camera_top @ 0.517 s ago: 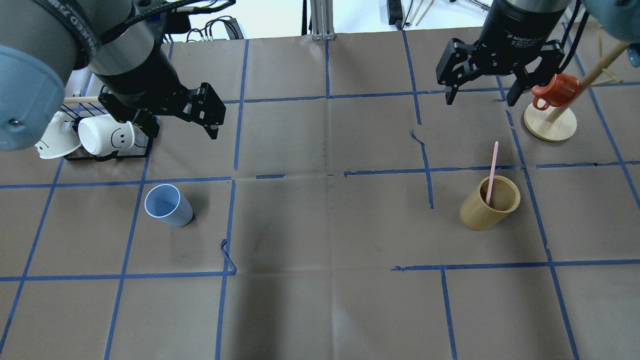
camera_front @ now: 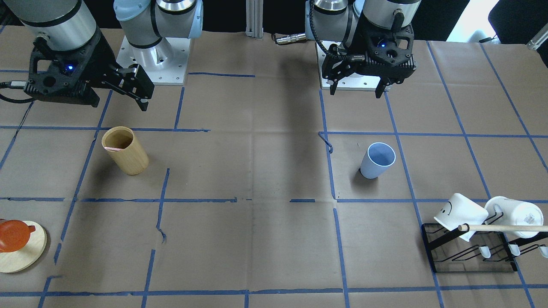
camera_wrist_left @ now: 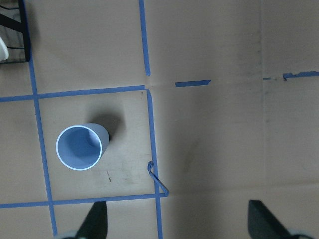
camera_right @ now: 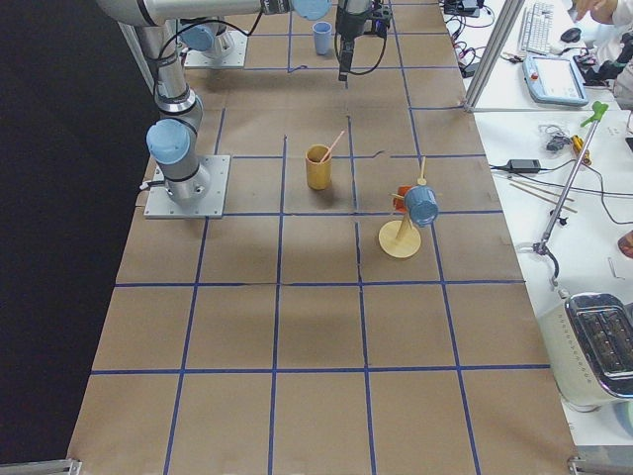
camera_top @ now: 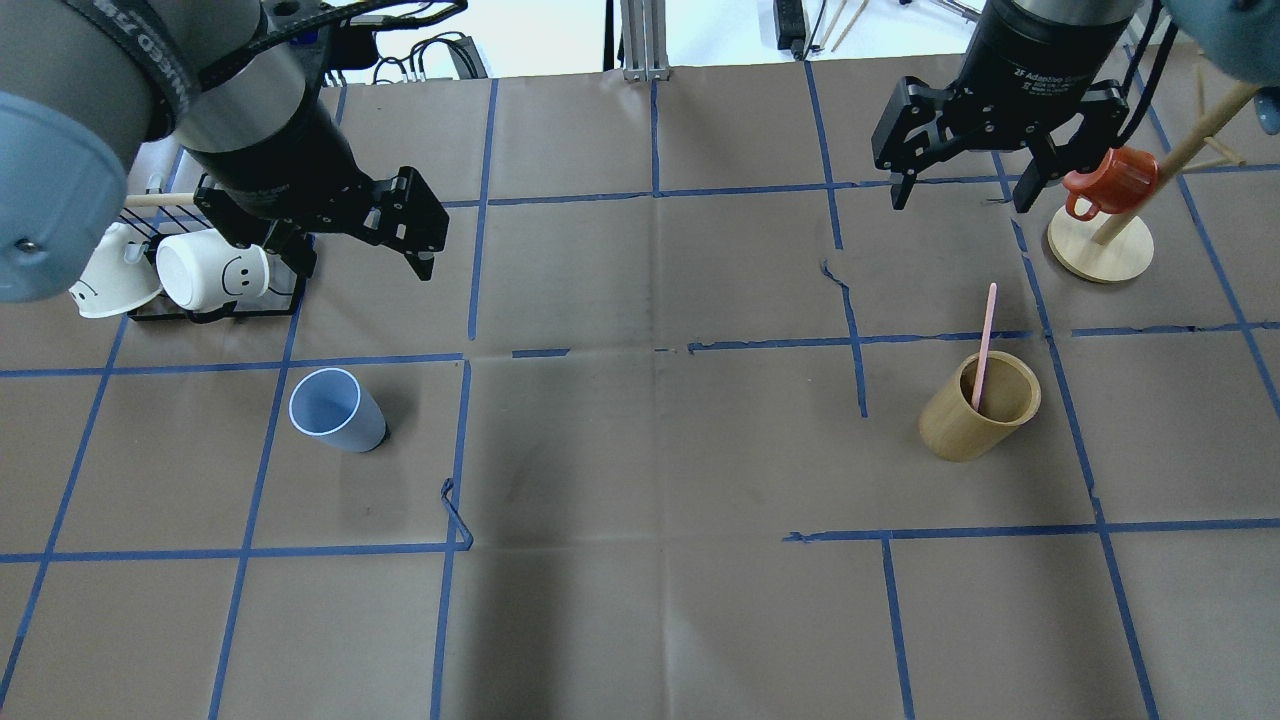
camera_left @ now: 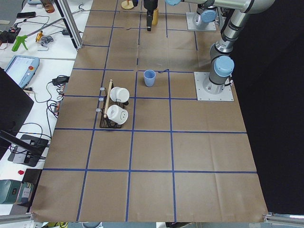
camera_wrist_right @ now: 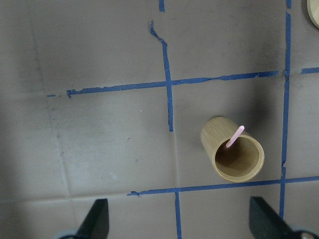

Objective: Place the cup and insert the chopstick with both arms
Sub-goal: 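Lower left gripper to the blue cup while right gripper nears the chopstick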

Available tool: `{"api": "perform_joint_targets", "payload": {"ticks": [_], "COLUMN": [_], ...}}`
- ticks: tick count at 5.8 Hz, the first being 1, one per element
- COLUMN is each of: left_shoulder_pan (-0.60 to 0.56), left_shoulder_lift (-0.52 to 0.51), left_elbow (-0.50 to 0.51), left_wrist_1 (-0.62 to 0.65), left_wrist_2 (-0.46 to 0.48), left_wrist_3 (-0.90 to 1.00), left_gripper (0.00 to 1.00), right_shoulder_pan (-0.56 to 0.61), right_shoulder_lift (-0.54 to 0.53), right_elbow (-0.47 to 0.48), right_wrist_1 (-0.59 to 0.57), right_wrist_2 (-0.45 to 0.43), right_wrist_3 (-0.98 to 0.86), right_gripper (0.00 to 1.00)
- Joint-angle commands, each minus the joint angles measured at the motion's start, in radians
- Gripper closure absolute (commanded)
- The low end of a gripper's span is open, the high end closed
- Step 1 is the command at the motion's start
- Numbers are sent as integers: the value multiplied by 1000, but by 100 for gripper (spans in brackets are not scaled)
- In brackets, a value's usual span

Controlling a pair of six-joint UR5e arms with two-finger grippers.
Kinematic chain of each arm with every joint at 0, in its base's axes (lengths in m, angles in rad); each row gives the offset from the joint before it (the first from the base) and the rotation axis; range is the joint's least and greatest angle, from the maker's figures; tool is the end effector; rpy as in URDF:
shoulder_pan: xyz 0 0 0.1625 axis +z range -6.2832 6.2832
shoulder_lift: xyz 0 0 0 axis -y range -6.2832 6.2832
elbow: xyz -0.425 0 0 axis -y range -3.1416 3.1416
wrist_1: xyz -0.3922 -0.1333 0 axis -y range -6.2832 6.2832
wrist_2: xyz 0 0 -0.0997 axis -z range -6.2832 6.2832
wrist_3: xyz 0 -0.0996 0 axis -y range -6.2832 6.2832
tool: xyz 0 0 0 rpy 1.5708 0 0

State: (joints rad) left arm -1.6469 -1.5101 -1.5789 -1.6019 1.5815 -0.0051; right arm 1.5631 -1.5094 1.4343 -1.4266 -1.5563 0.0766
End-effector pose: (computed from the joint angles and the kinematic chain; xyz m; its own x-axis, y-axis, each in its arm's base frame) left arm -0.1674 -0.4563 0.5099 -0.9974 0.0707 -0.0106 0.0709 0.9972 -0.0215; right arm 0.1308 -0.5108 0.5099 -0.9963 0.0850 -0.0091 0.0842 0.9940 0.0699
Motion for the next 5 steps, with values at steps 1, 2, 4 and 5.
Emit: {"api": "perform_joint_targets", "payload": {"ticks": [1, 2, 4, 5], "left_shoulder_pan": [7, 13, 77, 152], "left_shoulder_lift": [7, 8, 11, 7], "left_elbow": [-3, -6, -41, -129], "left_wrist_1": [-4, -6, -6, 70], "left_wrist_2": [0, -3, -5, -9], "left_wrist_3": [4, 10, 51, 125], "left_gripper": [1, 1, 1, 2], "right_shoulder_pan": [0, -3, -73, -107], "right_shoulder_lift": [0, 3, -14, -58], "right_elbow": [-2, 0, 35, 128], "right_wrist_1": [-2, -2, -44, -160], "right_wrist_2": [1, -4, -69, -70], "right_wrist_3": [14, -7, -187, -263], "right_gripper": [0, 0, 0, 0]}}
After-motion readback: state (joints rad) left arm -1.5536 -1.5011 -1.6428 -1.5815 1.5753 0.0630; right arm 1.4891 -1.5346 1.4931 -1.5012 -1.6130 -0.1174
